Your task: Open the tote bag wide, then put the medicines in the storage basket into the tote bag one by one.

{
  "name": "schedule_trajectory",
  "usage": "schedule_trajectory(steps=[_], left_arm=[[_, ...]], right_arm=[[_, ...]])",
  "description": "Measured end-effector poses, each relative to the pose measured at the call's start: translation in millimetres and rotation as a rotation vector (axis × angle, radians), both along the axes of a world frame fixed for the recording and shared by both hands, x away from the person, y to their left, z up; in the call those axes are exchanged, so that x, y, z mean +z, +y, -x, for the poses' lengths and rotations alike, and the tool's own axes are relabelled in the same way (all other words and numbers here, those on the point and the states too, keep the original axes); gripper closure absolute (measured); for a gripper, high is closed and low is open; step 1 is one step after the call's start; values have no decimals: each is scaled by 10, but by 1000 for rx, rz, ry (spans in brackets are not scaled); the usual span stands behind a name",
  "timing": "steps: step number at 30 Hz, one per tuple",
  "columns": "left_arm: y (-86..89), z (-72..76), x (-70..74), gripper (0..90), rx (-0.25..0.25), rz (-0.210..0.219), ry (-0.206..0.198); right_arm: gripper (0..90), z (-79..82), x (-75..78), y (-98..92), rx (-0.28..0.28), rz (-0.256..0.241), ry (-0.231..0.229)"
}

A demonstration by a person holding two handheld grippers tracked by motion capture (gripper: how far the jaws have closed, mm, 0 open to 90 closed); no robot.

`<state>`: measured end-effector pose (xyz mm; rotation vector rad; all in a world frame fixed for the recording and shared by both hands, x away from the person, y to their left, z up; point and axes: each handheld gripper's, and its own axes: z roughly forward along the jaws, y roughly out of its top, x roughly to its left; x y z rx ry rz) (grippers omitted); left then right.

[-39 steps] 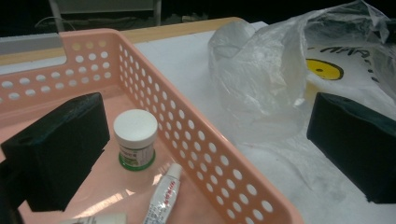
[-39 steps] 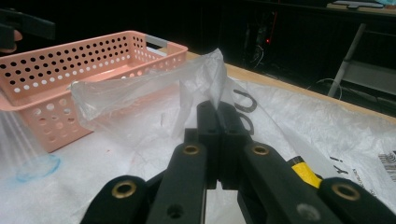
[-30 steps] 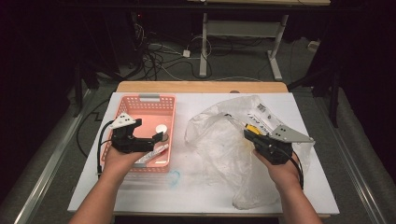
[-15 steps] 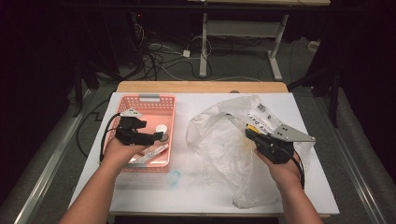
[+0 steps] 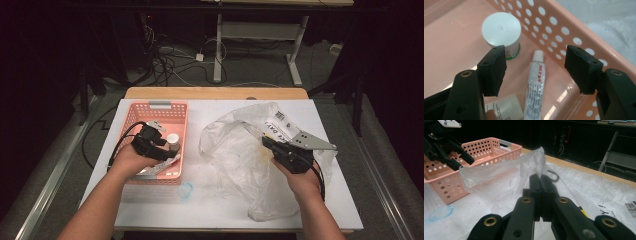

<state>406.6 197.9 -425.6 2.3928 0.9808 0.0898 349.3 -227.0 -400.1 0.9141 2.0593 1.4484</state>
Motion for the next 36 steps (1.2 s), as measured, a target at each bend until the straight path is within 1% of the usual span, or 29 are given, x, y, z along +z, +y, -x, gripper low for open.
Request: schedule_trajectory(steps=[2, 3, 4, 6, 7, 8, 13, 16, 17, 19, 20, 21, 22, 25, 26, 27, 31, 36], left_arm=[[-43, -6, -17, 343, -15, -44, 17], [-59, -13, -28, 343, -19, -56, 26], [-67, -24, -36, 343, -24, -65, 38], [-75, -52, -58, 349, -26, -65, 70], [-78, -64, -70, 349, -30, -72, 75], [-88, -72, -86, 348, -25, -83, 83], [-170, -107, -177, 385, -57, -146, 111], [-224, -129, -248, 410, -71, -181, 143], [-236, -136, -271, 440, -75, -195, 153], [-257, -142, -317, 455, -84, -218, 167], [-267, -136, -328, 467, -85, -225, 163], [-272, -138, -322, 482, -87, -220, 160], [-280, -134, -321, 512, -93, -219, 160], [-300, -110, -319, 599, -100, -242, 140], [-305, -103, -318, 626, -106, -243, 135], [-309, -98, -320, 653, -111, -243, 130], [-323, -97, -319, 664, -105, -239, 123], [-329, -100, -313, 666, -101, -244, 112]], right_arm=[[900, 0, 1, 0, 2, 1, -3], [900, 2, 2, 0, 4, 1, -3], [900, 2, 5, 0, 2, -1, -4], [900, 12, 15, -6, 0, -6, -1], [900, 13, 19, -11, 2, -3, -7], [900, 19, 22, -16, -1, -1, -5], [900, 18, 35, -27, -4, -10, -10], [900, 17, 38, -24, -6, -1, -16], [900, 22, 39, -28, -7, -1, -15], [900, 25, 39, -28, -8, 2, -14], [900, 26, 38, -30, -7, 5, -15], [900, 29, 37, -31, -8, 3, -13], [900, 30, 37, -31, -7, 5, -16], [900, 43, 38, -32, -3, 10, -16], [900, 46, 39, -31, -5, 6, -13], [900, 43, 39, -40, 0, 11, -22], [900, 57, 36, -41, -6, 8, -14], [900, 52, 36, -35, -4, 8, -19]])
